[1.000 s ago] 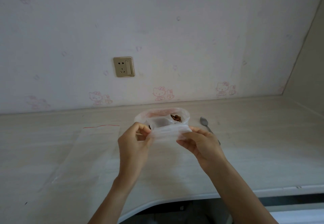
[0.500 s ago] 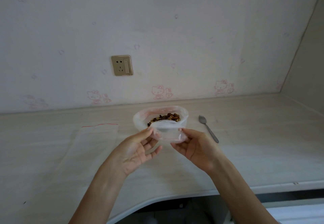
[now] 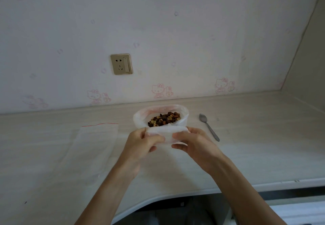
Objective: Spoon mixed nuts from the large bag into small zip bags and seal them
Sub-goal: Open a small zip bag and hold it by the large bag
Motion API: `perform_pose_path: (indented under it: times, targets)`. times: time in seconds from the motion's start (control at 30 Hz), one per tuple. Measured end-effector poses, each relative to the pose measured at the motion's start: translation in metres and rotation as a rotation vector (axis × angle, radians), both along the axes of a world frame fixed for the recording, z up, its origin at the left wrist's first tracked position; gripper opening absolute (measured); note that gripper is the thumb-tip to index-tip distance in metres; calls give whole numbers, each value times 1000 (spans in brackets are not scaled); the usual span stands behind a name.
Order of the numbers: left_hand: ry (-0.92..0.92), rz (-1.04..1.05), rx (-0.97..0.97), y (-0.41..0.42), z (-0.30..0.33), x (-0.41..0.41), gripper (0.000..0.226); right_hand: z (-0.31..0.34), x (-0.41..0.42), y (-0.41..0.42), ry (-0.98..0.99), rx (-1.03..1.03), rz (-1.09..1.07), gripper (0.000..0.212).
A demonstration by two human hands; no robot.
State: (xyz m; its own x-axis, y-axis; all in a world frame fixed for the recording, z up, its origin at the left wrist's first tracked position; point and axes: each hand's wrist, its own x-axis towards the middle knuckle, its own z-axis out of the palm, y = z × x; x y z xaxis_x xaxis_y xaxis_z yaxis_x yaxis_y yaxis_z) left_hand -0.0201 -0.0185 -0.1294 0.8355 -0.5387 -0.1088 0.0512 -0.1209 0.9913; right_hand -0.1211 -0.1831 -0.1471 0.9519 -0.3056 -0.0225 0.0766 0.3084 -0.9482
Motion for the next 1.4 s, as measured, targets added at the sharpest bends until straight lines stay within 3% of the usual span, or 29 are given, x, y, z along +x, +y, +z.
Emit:
perform_pose_path:
  times: [0.07, 0.2, 0.37, 0.53, 0.63, 0.77, 0.87, 1.03, 1.13, 1.2, 1.4]
  targets:
    - [-200, 139, 48, -6, -7, -3, 29, -2, 3, 7, 59, -115, -142, 20]
    - [-522, 273, 125, -14, -20, -2, 15, -6, 13, 18, 162, -98, -375, 13]
    - [-856, 329, 229, -10, -20, -4, 37, -8, 12, 19, 191, -276, -503, 7]
    - [-1286, 154, 377, -8, -13, -10, 61, -4, 10, 16, 172, -583, -563, 15]
    - [-1422, -9, 361, -5, -8, -10, 42, -1, 8, 12, 160, -730, -566, 21]
    - [-1428, -153, 359, -1, -4, -8, 30, -5, 5, 4, 161, -845, -569, 19]
    - [-1274, -131, 386, -1, -3, -3, 33, -4, -3, 3, 68, -1013, -529, 27]
    - [-1126, -86, 537, -8, 1, 0, 14, 1, -8, 2, -194, -1294, -287, 47]
    - [-1069, -150, 596, -10, 6, 0, 24, 6, -7, 0, -213, -1350, -181, 47]
    - [-1059, -189, 641, -10, 9, 0, 34, 7, -6, -4, -157, -1379, -109, 47]
    - [-1038, -381, 928, -15, 10, 11, 58, 11, 3, -3, 262, -1406, 107, 38]
